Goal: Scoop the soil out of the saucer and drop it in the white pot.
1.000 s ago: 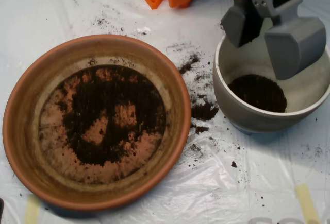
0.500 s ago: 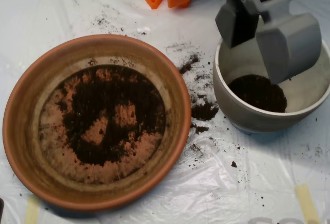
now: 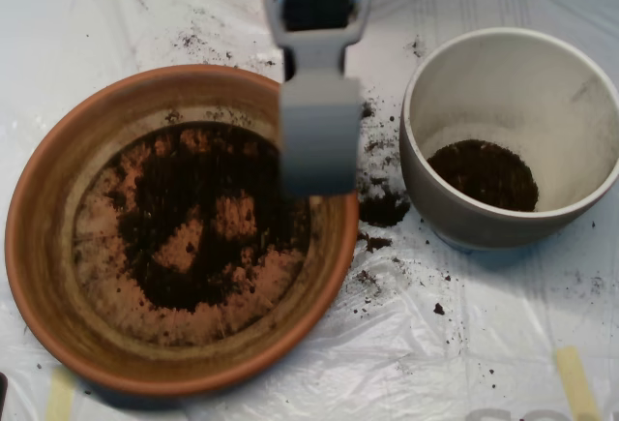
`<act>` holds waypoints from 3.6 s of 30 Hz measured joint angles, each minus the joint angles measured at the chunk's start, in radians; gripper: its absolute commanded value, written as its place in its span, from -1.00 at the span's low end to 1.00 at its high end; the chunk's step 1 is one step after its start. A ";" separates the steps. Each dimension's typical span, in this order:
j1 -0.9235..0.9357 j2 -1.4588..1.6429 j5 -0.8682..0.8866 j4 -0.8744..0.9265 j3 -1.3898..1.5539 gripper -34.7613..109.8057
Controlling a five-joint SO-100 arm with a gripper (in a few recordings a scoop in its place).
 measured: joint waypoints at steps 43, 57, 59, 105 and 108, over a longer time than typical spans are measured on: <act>0.528 -0.054 -0.261 -0.661 0.959 -0.03; 0.568 -0.209 -0.253 -0.614 0.790 -0.08; 0.568 -0.209 -0.255 -0.629 0.790 -0.10; 0.279 0.252 -0.118 -0.551 0.922 -0.53; 0.229 0.313 -0.120 -0.502 0.913 -0.53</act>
